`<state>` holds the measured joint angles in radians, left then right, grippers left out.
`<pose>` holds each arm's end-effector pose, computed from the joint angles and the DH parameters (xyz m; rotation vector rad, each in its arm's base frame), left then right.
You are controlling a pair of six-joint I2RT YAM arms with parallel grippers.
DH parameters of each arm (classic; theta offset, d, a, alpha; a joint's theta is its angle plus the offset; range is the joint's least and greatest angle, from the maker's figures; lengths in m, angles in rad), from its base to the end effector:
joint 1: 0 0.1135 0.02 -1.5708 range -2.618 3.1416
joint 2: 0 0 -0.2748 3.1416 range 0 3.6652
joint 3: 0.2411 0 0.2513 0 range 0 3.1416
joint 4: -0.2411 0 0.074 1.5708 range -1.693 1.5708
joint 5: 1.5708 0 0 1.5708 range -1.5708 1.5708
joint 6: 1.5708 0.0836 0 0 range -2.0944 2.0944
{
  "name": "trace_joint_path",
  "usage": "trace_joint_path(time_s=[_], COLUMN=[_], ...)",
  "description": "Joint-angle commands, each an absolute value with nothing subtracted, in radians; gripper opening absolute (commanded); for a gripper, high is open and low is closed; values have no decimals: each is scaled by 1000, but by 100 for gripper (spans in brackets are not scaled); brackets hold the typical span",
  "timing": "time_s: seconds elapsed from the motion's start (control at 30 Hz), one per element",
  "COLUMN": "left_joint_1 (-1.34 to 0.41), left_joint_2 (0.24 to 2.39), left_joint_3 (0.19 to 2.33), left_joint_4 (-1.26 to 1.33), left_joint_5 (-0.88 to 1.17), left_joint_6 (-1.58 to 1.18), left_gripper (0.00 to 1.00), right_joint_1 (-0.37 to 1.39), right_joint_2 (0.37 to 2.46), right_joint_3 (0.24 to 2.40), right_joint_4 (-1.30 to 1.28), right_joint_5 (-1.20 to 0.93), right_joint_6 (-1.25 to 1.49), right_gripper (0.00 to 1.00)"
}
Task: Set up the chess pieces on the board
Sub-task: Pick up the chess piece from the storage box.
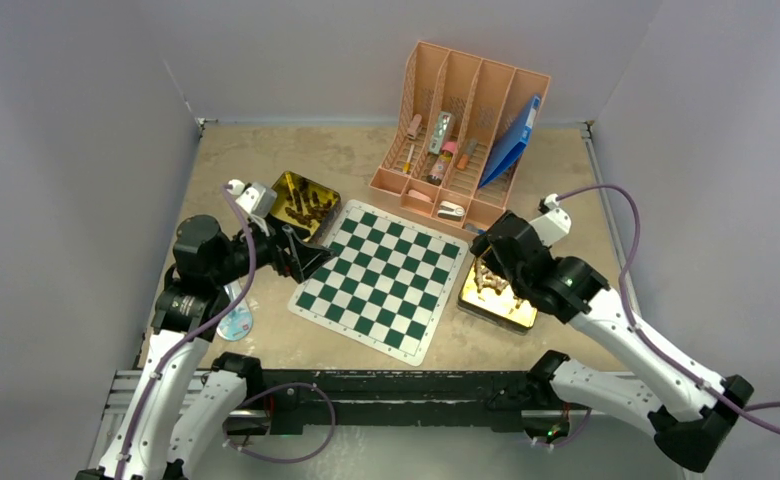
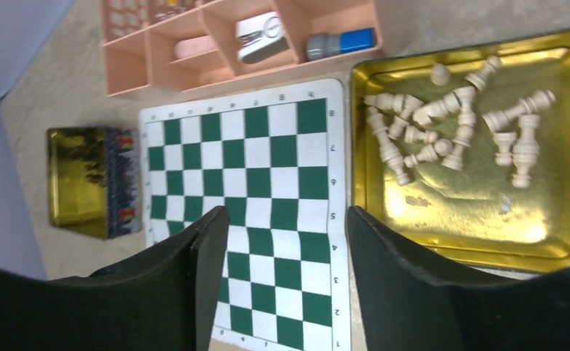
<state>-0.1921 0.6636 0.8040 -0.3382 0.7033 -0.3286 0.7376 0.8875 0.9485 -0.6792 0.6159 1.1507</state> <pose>0.1583 -0.0859 0.3493 0.4059 1.7830 -0.9903 0.1822 0.1003 0.3189 0.7575 1.9575 0.4792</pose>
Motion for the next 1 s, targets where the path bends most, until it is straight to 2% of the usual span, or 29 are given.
trace_joint_path(time_s=[0.0,0.13,0.53,0.73,0.97], left_joint_1=[-190,-192,-192,-192,-192], left_joint_2=[651,649,653,649,648], left_joint_3=[806,807,808,807,805], left_joint_4=[-317,-321,-326,-327,-323], left_joint_5=[699,696,690,690,689], left_joint_6=[-305,-304,-304,-305,-306], left_gripper=[87,86,86,86,86], right_joint_1=[738,730,458,400,397], right_joint_2=[970,1017,1095,1140,1228], right_joint_3=[1014,1012,849,788,781], right_joint_4=[-816,-845,-694,-528,-448], right_joint_5=[723,760,629,622,644], right_joint_6=[1326,1385,1278,1177,1151], right_gripper=[59,50,45,27,28])
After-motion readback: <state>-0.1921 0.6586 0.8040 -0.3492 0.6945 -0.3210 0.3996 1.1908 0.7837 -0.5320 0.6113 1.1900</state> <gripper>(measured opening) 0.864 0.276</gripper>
